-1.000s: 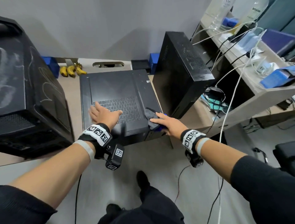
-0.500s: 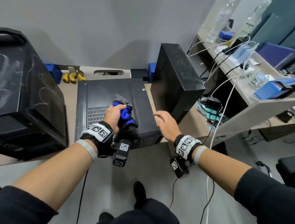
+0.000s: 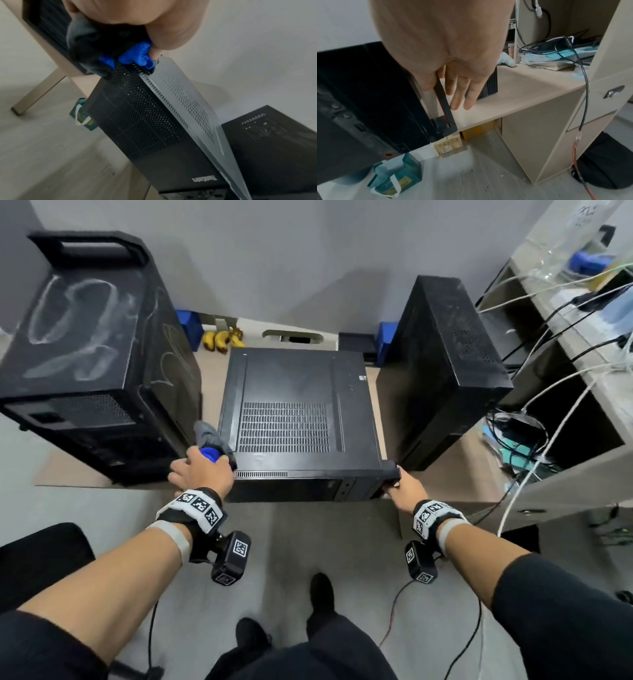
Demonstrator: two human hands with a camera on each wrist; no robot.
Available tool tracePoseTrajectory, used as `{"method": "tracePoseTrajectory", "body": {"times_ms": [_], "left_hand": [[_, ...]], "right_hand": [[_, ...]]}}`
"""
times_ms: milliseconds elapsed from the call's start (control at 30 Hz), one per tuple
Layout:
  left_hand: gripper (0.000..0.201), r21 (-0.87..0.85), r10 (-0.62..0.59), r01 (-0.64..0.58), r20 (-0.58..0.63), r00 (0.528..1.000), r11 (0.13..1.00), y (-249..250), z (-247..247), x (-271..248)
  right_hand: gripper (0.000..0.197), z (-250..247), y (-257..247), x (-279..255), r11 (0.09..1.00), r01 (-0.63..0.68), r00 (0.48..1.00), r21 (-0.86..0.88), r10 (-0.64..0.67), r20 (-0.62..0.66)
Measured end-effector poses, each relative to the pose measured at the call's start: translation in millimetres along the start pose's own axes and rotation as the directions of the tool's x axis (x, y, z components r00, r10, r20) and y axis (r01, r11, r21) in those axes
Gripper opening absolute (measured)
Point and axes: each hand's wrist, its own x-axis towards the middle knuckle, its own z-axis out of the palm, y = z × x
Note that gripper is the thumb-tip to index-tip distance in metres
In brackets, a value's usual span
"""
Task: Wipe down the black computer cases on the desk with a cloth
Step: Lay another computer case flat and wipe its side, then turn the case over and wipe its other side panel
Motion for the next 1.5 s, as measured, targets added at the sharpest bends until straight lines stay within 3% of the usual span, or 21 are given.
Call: {"method": "tracePoseTrajectory", "body": {"times_ms": [133, 233, 467, 667, 767, 833, 867, 933, 967, 1067, 1167, 1300, 1500], "left_hand": [[0.067, -0.156, -0.146, 0.165, 0.13, 0.981, 0.974, -16, 11, 5], [0.067, -0.296, -0.193, 0.241, 0.184, 0.964, 0.924, -16, 16, 4], [0.064, -0.339, -0.222, 0.264, 0.157, 0.962, 0.903, -21, 19, 7], [0.066, -0.462, -0.306, 0.337, 0.142, 0.941, 0.82, -24, 12, 18], [0.069, -0.477, -0.368, 0.436, 0.233, 0.9, 0.764, -27, 8, 21], [0.07, -0.501, -0.313, 0.444, 0.326, 0.892, 0.743, -40, 21, 38], [0.063, -0.524, -0.274, 0.444, 0.371, 0.887, 0.727, -40, 23, 37], [0.024, -0.587, -0.201, 0.436, 0.423, 0.884, 0.682, -28, 19, 22], [0.02, -0.62, -0.198, 0.426, 0.404, 0.893, 0.658, -19, 12, 9], [0.032, -0.675, -0.191, 0.479, 0.458, 0.868, 0.561, -3, 9, -4], [0.029, -0.694, -0.167, 0.516, 0.508, 0.845, 0.501, 5, 5, 0], [0.027, -0.641, -0.092, 0.562, 0.613, 0.784, 0.523, 21, -1, 6], [0.022, -0.434, -0.029, 0.636, 0.812, 0.583, 0.638, 33, -17, 8]], "right_hand": [[0.055, -5, 0, 2, 0.999, 0.034, 0.997, 0.012, -0.035, 0.062], [0.051, -6, -2, 7, 0.998, 0.044, 0.997, 0.033, -0.046, 0.058], [0.037, -5, -15, -8, 0.992, 0.098, 0.995, 0.073, -0.095, -0.041], [0.034, -38, -61, -41, 0.976, 0.181, 0.976, -0.119, -0.193, -0.096], [0.024, -73, -96, -62, 0.922, 0.249, 0.948, -0.296, -0.295, -0.123], [0.026, -93, -117, -76, 0.864, 0.274, 0.926, -0.423, -0.356, -0.127], [0.028, -102, -126, -82, 0.831, 0.283, 0.91, -0.479, -0.39, -0.139], [0.033, -114, -144, -93, 0.771, 0.309, 0.862, -0.557, -0.474, -0.18], [0.033, -118, -153, -100, 0.753, 0.331, 0.835, -0.569, -0.514, -0.196], [0.033, -121, -181, -112, 0.721, 0.449, 0.752, -0.527, -0.624, -0.213], [0.034, -114, -207, -111, 0.734, 0.545, 0.716, -0.405, -0.659, -0.231], [0.035, -107, -242, -102, 0.718, 0.613, 0.696, -0.33, -0.689, -0.203], [0.045, -90, -288, -95, 0.641, 0.694, 0.663, -0.327, -0.747, -0.057]]}}
